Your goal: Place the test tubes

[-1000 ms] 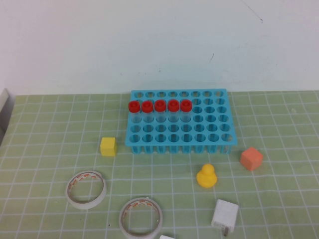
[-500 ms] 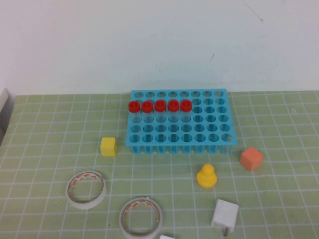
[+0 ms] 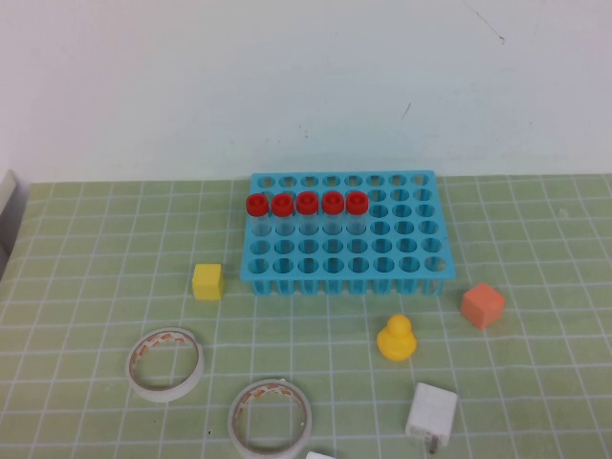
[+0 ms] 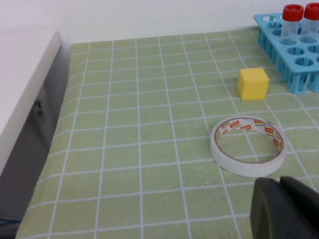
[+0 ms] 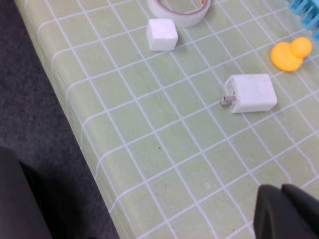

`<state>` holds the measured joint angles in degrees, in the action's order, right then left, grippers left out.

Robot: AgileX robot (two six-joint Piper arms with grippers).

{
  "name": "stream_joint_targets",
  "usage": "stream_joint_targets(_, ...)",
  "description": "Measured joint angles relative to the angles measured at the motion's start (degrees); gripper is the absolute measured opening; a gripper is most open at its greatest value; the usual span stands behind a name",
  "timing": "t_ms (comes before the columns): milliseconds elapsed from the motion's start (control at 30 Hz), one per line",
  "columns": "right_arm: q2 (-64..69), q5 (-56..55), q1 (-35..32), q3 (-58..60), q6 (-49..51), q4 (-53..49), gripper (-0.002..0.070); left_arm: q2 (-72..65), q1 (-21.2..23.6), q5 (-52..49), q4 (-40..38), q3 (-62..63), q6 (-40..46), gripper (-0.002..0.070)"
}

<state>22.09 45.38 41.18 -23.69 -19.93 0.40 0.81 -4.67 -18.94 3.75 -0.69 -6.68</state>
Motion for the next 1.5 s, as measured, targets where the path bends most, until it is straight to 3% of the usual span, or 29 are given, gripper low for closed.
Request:
stream_joint_targets(267, 0.00, 0.00, 0.00, 0.00, 0.00, 0.00, -0.0001, 0.00, 0.00, 0.00, -0.13, 0.00, 3.81, 0.0000)
stream_joint_targets(633, 0.00, 0.00, 0.00, 0.00, 0.00, 0.00, -0.0001, 0.00, -2.18, 0.00, -6.47, 0.00, 4.86, -0.0001)
stream_joint_targets(1500, 0.00, 0.00, 0.00, 0.00, 0.00, 0.00, -0.0001, 0.00, -1.24, 0.00, -6.92, 0.00, 7.81, -0.0001)
